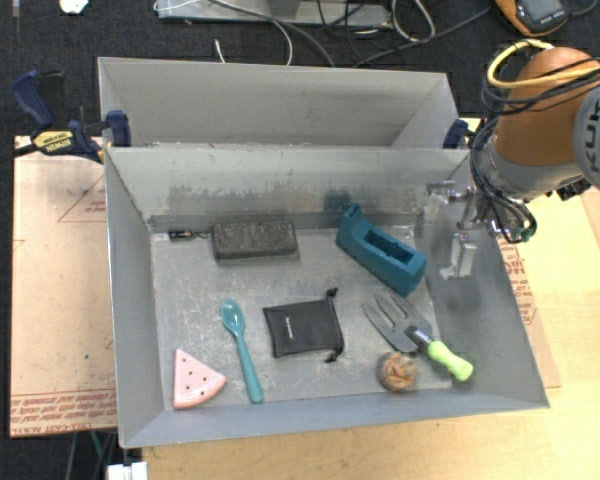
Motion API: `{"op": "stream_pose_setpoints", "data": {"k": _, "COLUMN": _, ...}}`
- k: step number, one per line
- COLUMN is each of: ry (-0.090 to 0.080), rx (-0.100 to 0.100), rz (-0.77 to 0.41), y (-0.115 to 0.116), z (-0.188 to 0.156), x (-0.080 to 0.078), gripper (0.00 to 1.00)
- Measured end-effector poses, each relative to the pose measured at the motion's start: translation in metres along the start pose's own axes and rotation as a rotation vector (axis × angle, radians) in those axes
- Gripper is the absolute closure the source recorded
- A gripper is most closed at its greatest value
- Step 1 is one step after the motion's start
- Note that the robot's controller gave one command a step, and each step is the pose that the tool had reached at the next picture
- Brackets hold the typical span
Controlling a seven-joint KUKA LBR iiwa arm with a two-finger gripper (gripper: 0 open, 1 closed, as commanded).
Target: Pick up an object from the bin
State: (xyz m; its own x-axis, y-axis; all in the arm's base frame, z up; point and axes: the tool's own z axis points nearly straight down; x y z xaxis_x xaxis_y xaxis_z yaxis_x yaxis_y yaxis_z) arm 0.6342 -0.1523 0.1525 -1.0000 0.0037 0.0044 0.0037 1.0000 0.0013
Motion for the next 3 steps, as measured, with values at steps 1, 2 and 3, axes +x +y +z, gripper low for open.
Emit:
{"op": "stream_pose_setpoints", "data": {"k": 1, "ry": -0.007, "rx": 0.001, "rz": -0.002, "y": 0.001, "z": -0.005, "x": -0.002, "gripper": 0.00}}
{"op": "stream_pose_setpoints", "data": {"k": 2, "ry": -0.011, "rx": 0.001, "rz": 0.237, "y": 0.033, "z": 0.048, "x": 0.010, "gripper": 0.00}}
{"op": "stream_pose_setpoints", "data": {"k": 3, "ry": -0.010, "rx": 0.003, "rz": 0.185, "y": 0.063, "z": 0.068, "x": 0.007, "gripper": 0.00}}
